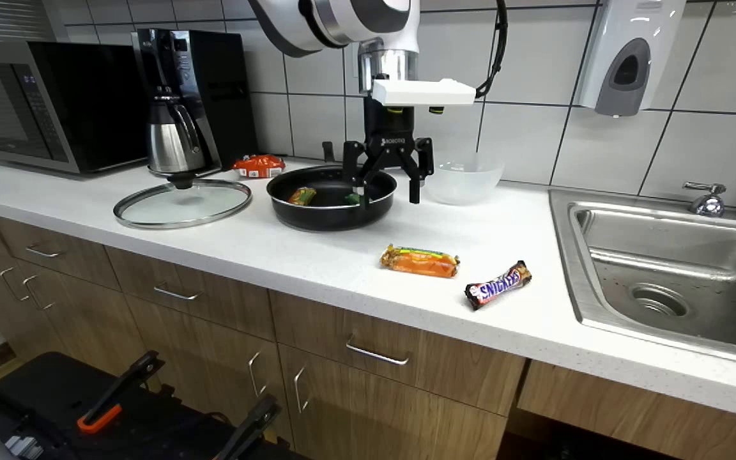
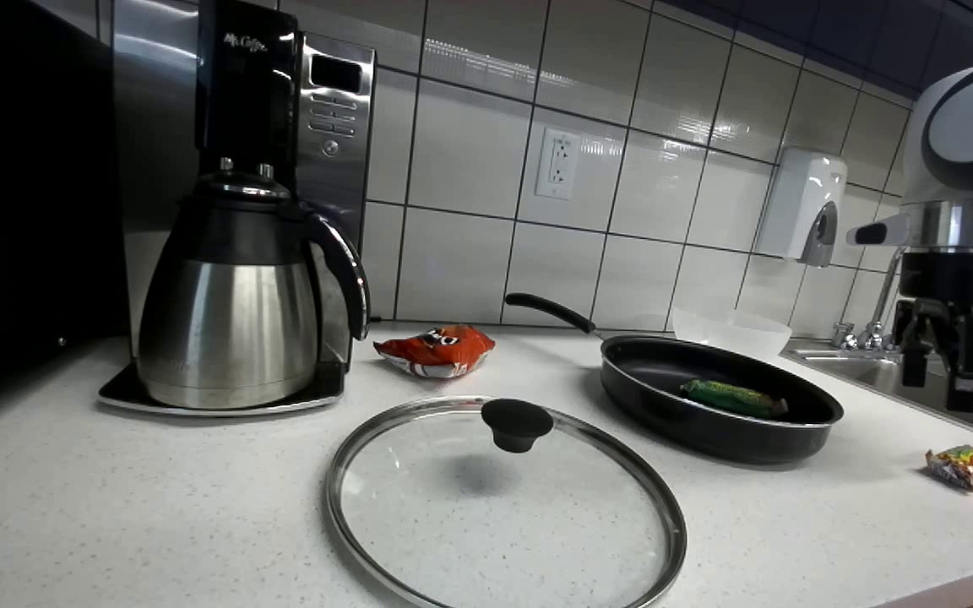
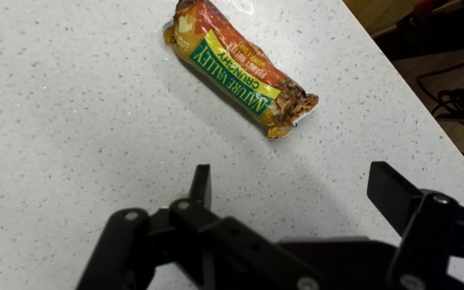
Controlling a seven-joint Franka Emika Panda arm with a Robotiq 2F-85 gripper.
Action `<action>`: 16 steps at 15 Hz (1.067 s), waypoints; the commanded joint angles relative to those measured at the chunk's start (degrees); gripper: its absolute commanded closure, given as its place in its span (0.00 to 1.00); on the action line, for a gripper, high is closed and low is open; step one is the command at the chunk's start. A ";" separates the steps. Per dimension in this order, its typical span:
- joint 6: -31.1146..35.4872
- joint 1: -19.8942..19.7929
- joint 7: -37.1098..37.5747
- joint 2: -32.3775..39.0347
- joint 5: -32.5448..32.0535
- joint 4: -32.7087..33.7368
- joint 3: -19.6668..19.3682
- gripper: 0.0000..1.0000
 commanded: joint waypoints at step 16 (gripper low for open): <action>8.97 -5.24 -17.18 0.52 1.23 -6.55 -1.17 0.00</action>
